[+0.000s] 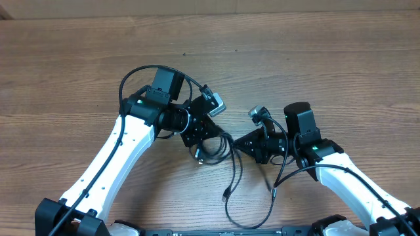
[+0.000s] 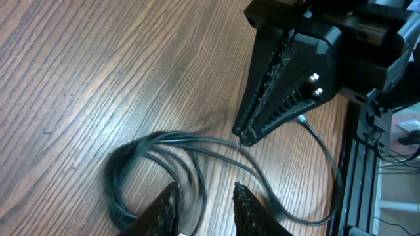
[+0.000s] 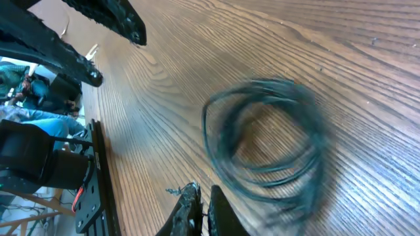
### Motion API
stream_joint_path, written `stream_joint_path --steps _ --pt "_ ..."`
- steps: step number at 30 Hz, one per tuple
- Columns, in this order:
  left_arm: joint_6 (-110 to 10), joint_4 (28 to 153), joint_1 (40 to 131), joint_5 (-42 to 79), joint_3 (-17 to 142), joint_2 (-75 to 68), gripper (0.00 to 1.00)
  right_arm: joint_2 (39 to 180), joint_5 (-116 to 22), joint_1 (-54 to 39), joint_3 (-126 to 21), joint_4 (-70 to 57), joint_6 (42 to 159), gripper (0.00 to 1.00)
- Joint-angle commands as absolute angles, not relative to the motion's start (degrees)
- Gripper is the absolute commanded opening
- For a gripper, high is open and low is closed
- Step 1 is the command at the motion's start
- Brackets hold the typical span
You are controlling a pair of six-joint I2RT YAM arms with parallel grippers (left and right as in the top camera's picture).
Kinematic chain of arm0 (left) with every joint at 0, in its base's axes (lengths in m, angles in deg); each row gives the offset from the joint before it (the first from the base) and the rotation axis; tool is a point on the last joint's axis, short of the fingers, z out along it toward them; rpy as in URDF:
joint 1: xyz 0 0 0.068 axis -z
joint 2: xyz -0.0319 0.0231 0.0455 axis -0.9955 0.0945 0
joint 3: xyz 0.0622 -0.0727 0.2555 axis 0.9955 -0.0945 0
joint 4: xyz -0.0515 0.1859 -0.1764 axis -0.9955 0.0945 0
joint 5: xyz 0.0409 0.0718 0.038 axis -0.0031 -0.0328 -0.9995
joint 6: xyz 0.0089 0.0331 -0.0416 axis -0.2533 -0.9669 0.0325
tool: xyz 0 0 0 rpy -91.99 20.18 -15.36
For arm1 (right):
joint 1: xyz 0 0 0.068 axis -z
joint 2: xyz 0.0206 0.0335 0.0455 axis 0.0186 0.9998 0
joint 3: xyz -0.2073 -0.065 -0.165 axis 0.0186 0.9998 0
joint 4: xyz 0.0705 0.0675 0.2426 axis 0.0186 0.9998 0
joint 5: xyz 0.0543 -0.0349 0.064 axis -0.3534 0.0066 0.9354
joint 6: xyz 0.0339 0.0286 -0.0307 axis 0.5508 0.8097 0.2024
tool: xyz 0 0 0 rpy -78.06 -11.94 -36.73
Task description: Untangle cables
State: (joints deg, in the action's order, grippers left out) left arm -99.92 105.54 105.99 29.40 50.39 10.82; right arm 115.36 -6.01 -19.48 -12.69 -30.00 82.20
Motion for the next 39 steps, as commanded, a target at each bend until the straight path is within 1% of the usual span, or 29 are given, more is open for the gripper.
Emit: stream_joint_path --steps 1,4,5,6,7,8,9,10,11,14,17,29,36,39 --pt "-100.1 105.3 106.5 30.9 51.5 9.6 0.28 115.5 -6.1 -19.8 -12.8 -30.3 81.9 0.04" --pt "-100.2 105.3 106.4 30.7 51.5 9.6 0.33 115.5 -6.1 -19.7 -12.8 -30.3 81.9 0.04" --pt "-100.2 105.3 106.4 30.6 51.5 9.6 0.37 115.5 -6.1 -19.7 -12.8 -30.2 81.9 0.04" --pt "-100.1 105.4 106.4 30.3 51.5 9.6 0.45 115.5 -6.1 -19.7 -12.8 -30.1 81.9 0.04" --pt "-100.1 105.5 106.4 28.9 51.5 9.6 0.63 115.5 -6.1 -19.7 -12.8 -30.0 81.9 0.11" --pt "-100.0 105.6 106.4 27.9 51.5 9.6 0.75 115.5 -6.1 -19.7 -12.8 -29.9 81.9 0.20" --pt "-98.8 105.5 106.4 25.9 51.5 9.6 0.88 115.5 -6.1 -19.7 -12.8 -29.9 81.9 0.35" --pt "-96.8 105.4 106.4 23.5 51.5 9.6 1.00 115.5 -6.2 -19.7 -12.8 -29.9 81.9 0.49" --pt "-94.8 105.3 106.4 21.2 51.5 9.6 1.00 115.5 -6.2 -19.7 -12.8 -29.9 81.9 0.58" --pt "-86.5 104.4 106.4 13.3 51.5 9.7 1.00 115.5 -6.9 -19.7 -12.8 -29.9 82.0 0.80" --pt "-81.4 104.1 106.4 9.6 51.5 10.3 1.00 115.5 -9.2 -19.7 -12.8 -29.9 83.9 0.83" --pt "-78.5 102.5 106.5 9.6 51.5 18.7 1.00 115.5 -13.3 -19.7 -12.8 -29.7 86.8 0.86" --pt "-75.4 100.2 106.5 9.5 51.5 25.5 1.00 115.5 -14.1 -19.7 -12.8 -29.3 87.1 0.86" --pt "-74.5 99.7 106.5 7.7 51.5 27.7 1.00 115.5 -14.2 -19.7 -12.8 -29.3 87.1 0.86"
